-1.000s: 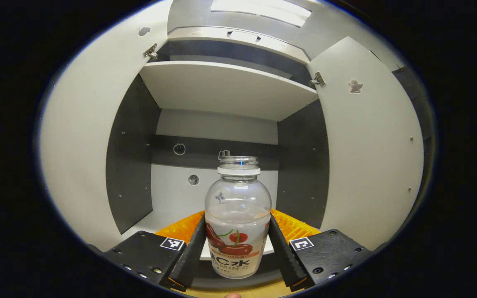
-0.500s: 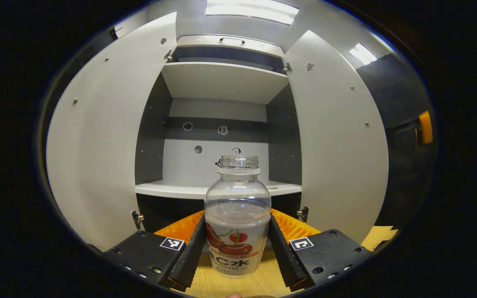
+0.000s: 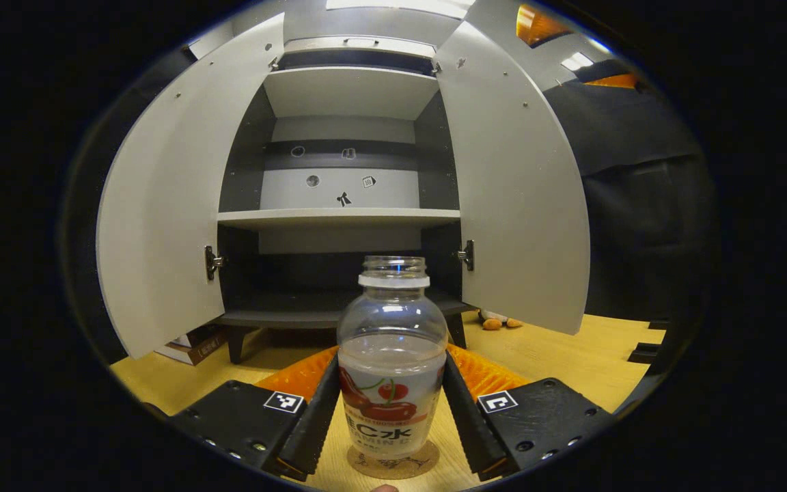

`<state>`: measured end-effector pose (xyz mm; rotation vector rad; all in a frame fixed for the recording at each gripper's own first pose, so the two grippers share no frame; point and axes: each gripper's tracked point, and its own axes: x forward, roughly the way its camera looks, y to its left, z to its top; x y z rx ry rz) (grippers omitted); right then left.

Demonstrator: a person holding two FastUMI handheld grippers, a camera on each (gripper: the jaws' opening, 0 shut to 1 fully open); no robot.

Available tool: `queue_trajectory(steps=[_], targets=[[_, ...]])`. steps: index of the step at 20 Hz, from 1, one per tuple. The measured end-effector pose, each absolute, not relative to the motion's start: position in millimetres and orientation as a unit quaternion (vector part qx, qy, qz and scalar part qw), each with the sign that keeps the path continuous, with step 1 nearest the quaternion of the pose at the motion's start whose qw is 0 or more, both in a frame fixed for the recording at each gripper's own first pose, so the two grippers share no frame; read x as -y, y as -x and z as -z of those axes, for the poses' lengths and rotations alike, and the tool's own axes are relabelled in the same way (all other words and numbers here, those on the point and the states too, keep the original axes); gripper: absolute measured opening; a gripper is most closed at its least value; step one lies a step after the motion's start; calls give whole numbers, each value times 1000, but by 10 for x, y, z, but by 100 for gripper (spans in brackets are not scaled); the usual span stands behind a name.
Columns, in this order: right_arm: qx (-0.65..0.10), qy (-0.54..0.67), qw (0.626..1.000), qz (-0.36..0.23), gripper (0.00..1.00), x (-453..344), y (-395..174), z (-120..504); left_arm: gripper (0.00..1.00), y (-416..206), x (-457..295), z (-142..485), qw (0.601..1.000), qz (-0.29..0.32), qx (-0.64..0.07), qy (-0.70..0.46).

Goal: Grasp the bottle in the cabinet with the left hand and place it on the coaster, then close the right door with the right hand and the left door with the left hand.

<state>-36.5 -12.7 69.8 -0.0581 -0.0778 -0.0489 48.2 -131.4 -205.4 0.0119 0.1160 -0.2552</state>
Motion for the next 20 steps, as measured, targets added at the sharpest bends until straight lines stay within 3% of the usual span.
queue_trajectory(steps=[3,15,20], targets=[[35,9,999,22,99,115,358,-712,77,-421,1298,2271,989,122,-83,15],[14,-5,1000,14,100,137,291,-673,77,-328,1226,2370,992,108,-62,21],[6,-10,1000,8,99,118,283,-628,85,-276,1198,2405,992,109,-68,22]])
